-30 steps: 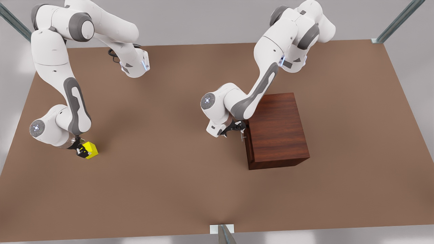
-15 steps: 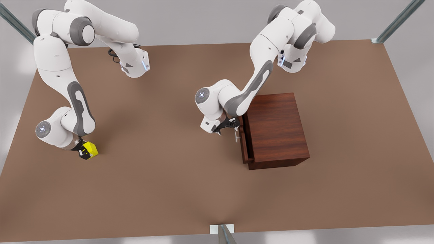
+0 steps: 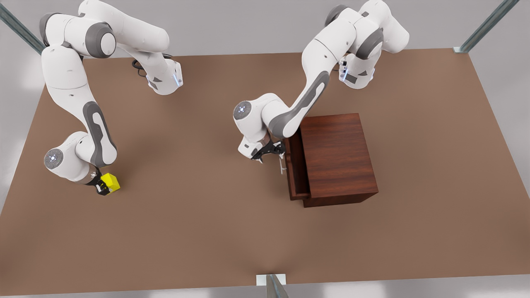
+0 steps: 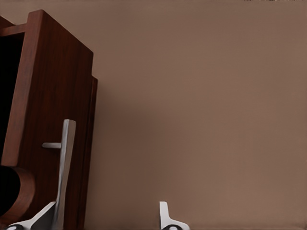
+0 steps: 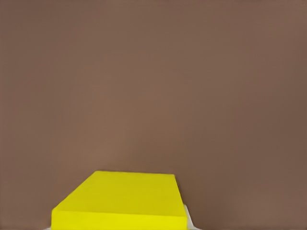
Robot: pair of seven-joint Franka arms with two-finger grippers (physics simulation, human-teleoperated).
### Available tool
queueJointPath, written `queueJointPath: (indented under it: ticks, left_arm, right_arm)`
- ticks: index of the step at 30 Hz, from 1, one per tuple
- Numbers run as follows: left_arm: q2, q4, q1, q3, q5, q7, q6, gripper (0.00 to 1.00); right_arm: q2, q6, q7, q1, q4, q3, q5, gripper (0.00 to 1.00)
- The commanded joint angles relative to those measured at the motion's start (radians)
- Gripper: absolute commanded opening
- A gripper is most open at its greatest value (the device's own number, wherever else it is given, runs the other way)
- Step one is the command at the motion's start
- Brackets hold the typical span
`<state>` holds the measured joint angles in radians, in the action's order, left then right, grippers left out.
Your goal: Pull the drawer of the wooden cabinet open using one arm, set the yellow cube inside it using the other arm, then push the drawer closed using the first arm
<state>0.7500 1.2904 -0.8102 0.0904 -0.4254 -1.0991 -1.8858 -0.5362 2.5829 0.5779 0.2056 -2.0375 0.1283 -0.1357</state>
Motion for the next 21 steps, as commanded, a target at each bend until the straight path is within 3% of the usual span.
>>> queueJointPath:
  ticks: [1, 6, 21]
  left_arm:
    - [0.0, -0.008, -0.001, 0.0, 0.0, -0.016, -0.004, 1.0]
    - [0.003, -0.014, -0.009, 0.002, 0.005, -0.021, -0.007, 1.0]
    - [0.009, -0.033, -0.027, 0.006, 0.008, -0.056, -0.035, 1.0]
  right_arm:
    - [0.001, 0.003, 0.003, 0.0, 0.0, 0.0, -0.001, 0.74]
    - [0.008, 0.002, 0.01, -0.002, 0.0, -0.001, -0.002, 0.67]
    - [0.097, -0.19, 0.046, -0.006, 0.072, -0.015, -0.004, 0.67]
